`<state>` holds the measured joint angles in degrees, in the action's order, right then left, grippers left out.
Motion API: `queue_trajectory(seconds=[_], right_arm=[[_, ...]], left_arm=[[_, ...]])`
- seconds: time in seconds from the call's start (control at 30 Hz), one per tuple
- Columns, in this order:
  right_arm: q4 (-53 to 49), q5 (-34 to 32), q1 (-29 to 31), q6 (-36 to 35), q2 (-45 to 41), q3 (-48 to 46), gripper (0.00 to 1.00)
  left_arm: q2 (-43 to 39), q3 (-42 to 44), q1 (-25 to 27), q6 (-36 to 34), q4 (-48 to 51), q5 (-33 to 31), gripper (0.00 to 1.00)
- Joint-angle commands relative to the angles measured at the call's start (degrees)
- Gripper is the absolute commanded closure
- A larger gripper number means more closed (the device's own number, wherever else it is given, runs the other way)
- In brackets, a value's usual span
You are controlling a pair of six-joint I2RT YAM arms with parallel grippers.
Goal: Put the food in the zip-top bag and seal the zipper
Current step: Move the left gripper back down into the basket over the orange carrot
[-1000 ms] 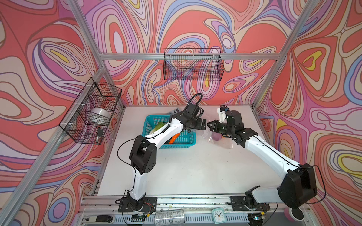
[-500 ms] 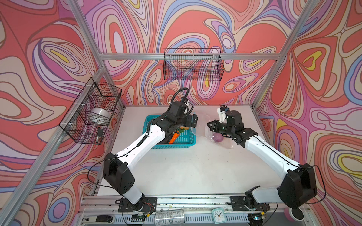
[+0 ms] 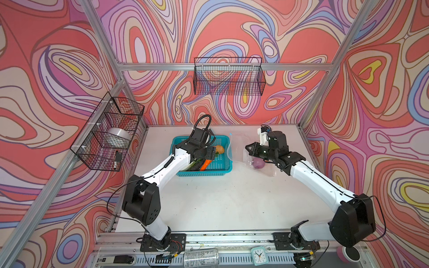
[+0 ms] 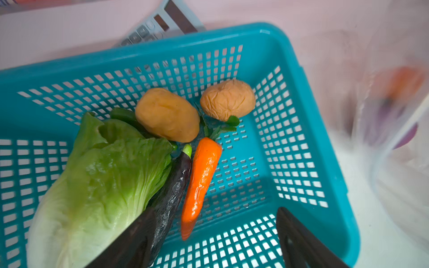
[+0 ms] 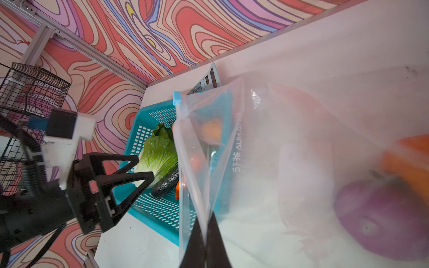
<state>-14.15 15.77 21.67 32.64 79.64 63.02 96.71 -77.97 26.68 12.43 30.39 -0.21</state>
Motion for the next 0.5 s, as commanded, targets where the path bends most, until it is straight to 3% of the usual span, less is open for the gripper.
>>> queue_trajectory(seconds=[0.0, 0.47], right_arm=[[0.1, 0.2, -0.2, 0.4, 0.7, 1.4, 1.0], [-0.7, -0.4, -0.3, 0.0, 0.7, 1.8, 1.0]], left_arm=[[5.4, -2.4, -0.1, -5.5, 4.9, 0.5, 0.26], [21.8, -12.5, -0.1, -10.2, 9.4, -4.3, 0.28]])
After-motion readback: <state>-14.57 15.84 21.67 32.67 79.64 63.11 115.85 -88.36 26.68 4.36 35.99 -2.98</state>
